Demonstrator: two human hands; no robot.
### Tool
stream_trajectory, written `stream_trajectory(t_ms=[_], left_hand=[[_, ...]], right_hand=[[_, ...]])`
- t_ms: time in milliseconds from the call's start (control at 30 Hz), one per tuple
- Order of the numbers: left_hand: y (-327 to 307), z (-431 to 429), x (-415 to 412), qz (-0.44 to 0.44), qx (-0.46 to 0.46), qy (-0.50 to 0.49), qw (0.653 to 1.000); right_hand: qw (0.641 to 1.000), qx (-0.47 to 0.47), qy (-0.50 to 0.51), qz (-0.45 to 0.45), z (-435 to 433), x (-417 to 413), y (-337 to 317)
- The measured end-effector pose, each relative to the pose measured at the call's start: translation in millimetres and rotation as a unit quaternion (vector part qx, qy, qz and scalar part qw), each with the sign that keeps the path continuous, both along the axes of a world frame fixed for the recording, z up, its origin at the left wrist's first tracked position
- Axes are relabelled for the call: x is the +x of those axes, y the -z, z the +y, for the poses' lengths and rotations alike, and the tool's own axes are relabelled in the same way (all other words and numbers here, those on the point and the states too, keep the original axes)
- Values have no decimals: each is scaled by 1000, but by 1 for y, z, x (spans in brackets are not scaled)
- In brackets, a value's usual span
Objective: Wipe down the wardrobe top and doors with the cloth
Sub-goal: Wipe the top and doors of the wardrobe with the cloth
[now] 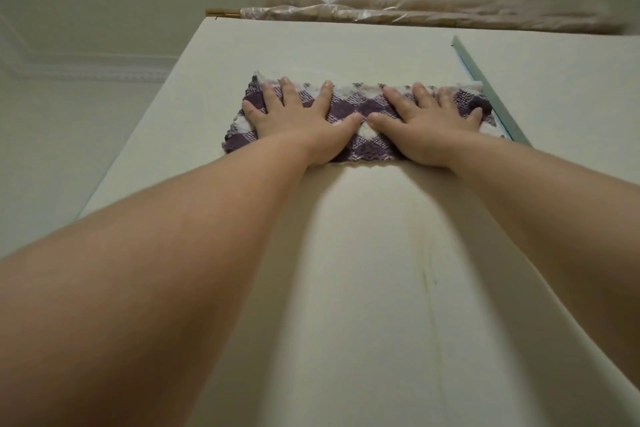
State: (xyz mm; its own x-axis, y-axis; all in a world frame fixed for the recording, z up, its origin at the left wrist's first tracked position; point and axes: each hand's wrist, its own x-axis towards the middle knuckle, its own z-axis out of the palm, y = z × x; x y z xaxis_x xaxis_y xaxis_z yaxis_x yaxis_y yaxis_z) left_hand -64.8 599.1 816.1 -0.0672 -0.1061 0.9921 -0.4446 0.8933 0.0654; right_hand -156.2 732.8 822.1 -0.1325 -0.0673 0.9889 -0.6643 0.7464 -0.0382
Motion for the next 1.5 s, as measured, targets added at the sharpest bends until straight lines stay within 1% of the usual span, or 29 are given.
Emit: stream_trajectory(t_ms=[300,600,733,833,1067,1233,1400,1500], left_hand=[[76,28,-23,-10,-13,24,1000],[115,28,-24,-18,-10,32,999],[131,15,-17,-22,2,36,999],[137,-5,-1,-18,20,30,999],[155,-68,44,0,67,20,998],[166,-95,63,4,71,13,997],[200,-99,69,-4,73,23,997],[231,-104,72,-7,73,25,997]], right_hand=[[1000,-16,5,-23,29,-22,85],[999,-17,11,-47,25,-18,129],[998,-23,14,-62,8,-4,141],[998,-10,12,-62,-13,13,145],[999,28,2,-17,-78,53,152],[999,46,-2,2,-103,67,161],[998,59,-9,6,-109,73,191],[998,57,-9,-16,-113,80,224]])
